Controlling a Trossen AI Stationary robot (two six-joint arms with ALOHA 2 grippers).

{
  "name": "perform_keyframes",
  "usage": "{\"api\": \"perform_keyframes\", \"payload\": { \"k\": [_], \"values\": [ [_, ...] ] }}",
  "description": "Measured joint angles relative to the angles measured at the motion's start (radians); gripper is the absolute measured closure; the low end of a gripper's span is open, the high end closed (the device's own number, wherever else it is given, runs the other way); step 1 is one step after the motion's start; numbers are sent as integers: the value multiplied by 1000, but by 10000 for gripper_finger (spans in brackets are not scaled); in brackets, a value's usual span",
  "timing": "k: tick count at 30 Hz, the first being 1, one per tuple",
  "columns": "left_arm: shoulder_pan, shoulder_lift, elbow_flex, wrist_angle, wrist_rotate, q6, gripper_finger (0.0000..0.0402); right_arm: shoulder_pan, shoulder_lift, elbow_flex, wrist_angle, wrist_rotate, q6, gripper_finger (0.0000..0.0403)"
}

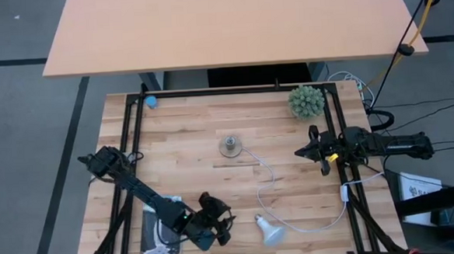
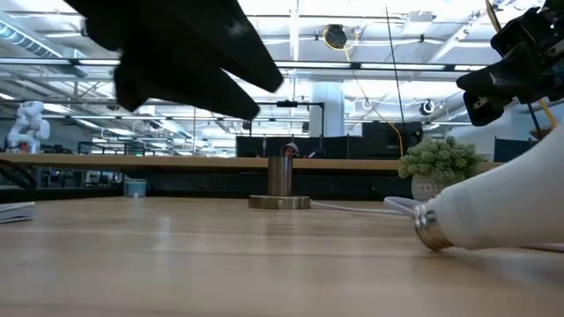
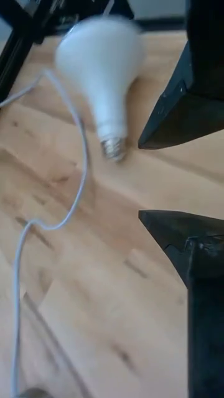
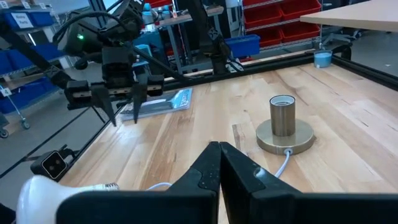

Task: Screw lightbulb
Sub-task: Insert the lightbulb into the lamp

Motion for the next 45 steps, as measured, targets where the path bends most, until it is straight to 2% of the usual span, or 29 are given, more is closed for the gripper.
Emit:
{"api": "perform_keyframes", "payload": {
  "k": [3,6,10,18,23,26,28,30,33,37,40,45],
  "values": [
    [29,0,0,-1,16,17,227,0,0,0,48,3,-95,403],
    [50,0,0,0,68,61,227,0,0,0,38,0,-118,403],
    [68,0,0,-2,142,105,227,0,0,0,40,0,-87,403],
    [72,0,0,-16,155,106,227,0,0,0,44,-1,6,403],
    [73,0,0,-33,160,125,227,0,0,0,45,-2,180,403],
    [73,0,0,-53,161,123,227,0,0,0,44,-3,360,403],
    [77,0,0,-85,160,95,227,0,0,0,44,5,460,403],
    [83,-7,0,-151,160,35,227,0,0,0,60,46,482,403],
    [85,-37,0,-282,139,-71,227,1,0,2,140,44,440,403],
    [48,-104,0,-453,34,-195,227,13,21,67,148,57,403,403],
    [14,-162,1,-549,-42,-243,227,36,85,154,86,69,357,403],
    [-32,-220,1,-695,-49,-360,227,110,319,346,-59,122,293,403]
  ]
}}
